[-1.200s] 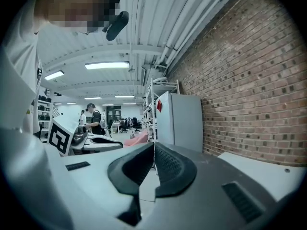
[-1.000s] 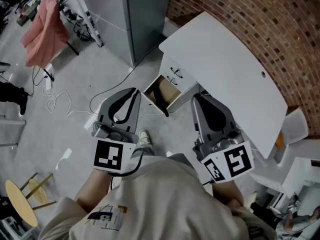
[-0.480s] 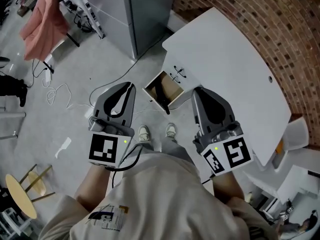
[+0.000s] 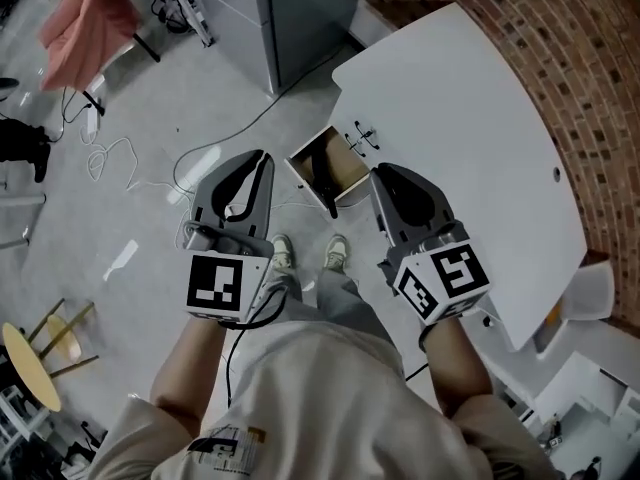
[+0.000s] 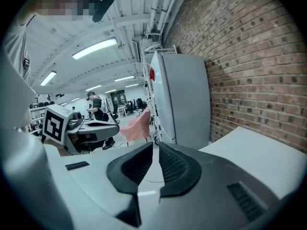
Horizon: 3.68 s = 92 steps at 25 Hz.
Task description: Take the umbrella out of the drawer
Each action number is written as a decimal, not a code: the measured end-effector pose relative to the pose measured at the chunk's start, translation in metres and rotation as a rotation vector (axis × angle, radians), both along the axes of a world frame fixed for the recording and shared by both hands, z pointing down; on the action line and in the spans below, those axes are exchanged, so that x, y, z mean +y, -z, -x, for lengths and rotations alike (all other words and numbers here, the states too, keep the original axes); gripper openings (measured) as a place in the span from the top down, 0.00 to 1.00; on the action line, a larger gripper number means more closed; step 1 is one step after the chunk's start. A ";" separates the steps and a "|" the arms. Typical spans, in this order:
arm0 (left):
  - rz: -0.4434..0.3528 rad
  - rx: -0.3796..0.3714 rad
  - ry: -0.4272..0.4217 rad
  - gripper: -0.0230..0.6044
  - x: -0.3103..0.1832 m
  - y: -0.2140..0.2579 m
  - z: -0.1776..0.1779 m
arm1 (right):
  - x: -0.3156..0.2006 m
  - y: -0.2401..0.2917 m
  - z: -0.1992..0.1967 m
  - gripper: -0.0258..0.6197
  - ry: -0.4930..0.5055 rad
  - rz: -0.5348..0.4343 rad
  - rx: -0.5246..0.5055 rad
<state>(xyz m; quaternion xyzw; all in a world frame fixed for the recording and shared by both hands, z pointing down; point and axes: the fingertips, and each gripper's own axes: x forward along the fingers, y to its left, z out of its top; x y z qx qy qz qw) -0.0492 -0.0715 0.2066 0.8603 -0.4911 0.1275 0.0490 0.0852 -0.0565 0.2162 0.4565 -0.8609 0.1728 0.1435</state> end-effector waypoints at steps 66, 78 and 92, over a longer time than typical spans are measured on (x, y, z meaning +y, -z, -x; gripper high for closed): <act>0.607 0.009 0.029 0.92 -0.031 -0.779 -0.026 | -0.033 -0.959 -0.017 0.44 0.017 0.973 0.223; 0.583 -0.021 0.048 0.92 -0.039 -0.723 -0.014 | -0.021 -0.881 -0.027 0.55 -0.077 0.985 0.139; 0.448 -0.041 0.061 0.92 -0.047 -0.481 0.020 | -0.049 -0.544 0.043 0.55 0.087 0.664 0.001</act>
